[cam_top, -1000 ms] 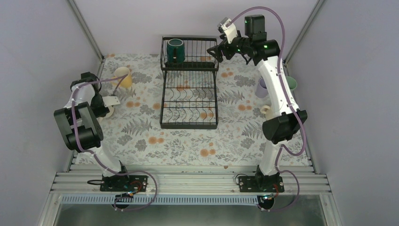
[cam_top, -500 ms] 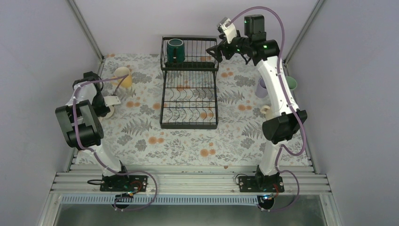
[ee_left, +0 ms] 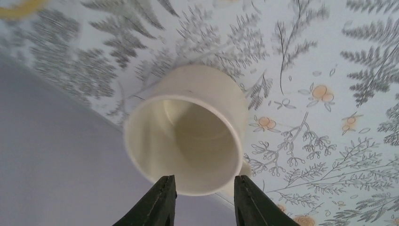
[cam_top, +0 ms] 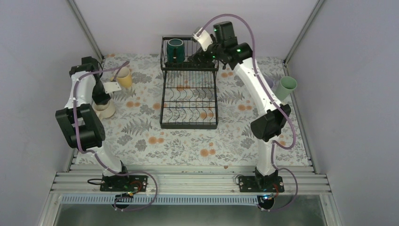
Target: Unload the cups from the dish rack
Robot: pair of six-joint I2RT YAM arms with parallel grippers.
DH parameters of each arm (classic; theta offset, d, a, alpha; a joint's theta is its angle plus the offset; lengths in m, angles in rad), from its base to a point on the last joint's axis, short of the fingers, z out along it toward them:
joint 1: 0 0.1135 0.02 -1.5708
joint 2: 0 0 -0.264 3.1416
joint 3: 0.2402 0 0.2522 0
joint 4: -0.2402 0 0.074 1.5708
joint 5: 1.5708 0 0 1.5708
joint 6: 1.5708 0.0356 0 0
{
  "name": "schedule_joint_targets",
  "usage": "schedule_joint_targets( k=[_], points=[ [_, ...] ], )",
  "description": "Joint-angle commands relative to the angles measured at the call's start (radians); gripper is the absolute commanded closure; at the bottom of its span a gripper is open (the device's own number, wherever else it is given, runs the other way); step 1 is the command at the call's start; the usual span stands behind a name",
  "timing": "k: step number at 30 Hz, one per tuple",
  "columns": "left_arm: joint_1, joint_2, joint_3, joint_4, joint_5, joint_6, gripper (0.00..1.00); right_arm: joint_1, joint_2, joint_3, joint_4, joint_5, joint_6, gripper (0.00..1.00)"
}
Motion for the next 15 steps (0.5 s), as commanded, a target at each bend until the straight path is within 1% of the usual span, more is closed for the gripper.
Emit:
schedule_joint_targets(
  k=[1, 2, 4, 6, 8, 12, 13, 15],
  points=[
    [-0.035, -0.065, 0.145, -0.113, 0.090, -0.063, 0.68, 0.063, 0.003, -0.003, 0.079, 0.113, -0.001, 0.00],
    [-0.044, -0.068, 0.187, -0.145, 0.119, -0.076, 0.68, 0.070, 0.010, 0.001, 0.086, 0.117, 0.004, 0.00],
    [-0.064, -0.069, 0.269, -0.211, 0.178, -0.102, 0.68, 0.076, 0.032, 0.028, 0.081, 0.094, 0.022, 0.05],
    [-0.086, -0.075, 0.346, -0.219, 0.211, -0.141, 0.67, 0.076, 0.052, 0.051, 0.070, 0.051, 0.043, 0.07],
    [-0.112, -0.081, 0.407, -0.220, 0.256, -0.180, 0.67, 0.075, 0.054, 0.044, 0.080, 0.040, 0.062, 0.07],
    [-0.183, -0.059, 0.553, -0.219, 0.358, -0.290, 0.62, 0.076, 0.020, -0.010, 0.119, 0.076, 0.068, 0.07],
    [-0.203, -0.049, 0.600, -0.218, 0.396, -0.319, 0.58, 0.076, 0.010, -0.023, 0.124, 0.088, 0.068, 0.07],
    [-0.241, -0.025, 0.677, -0.194, 0.450, -0.409, 0.36, 0.074, -0.009, -0.050, 0.137, 0.125, 0.072, 0.06]
  ],
)
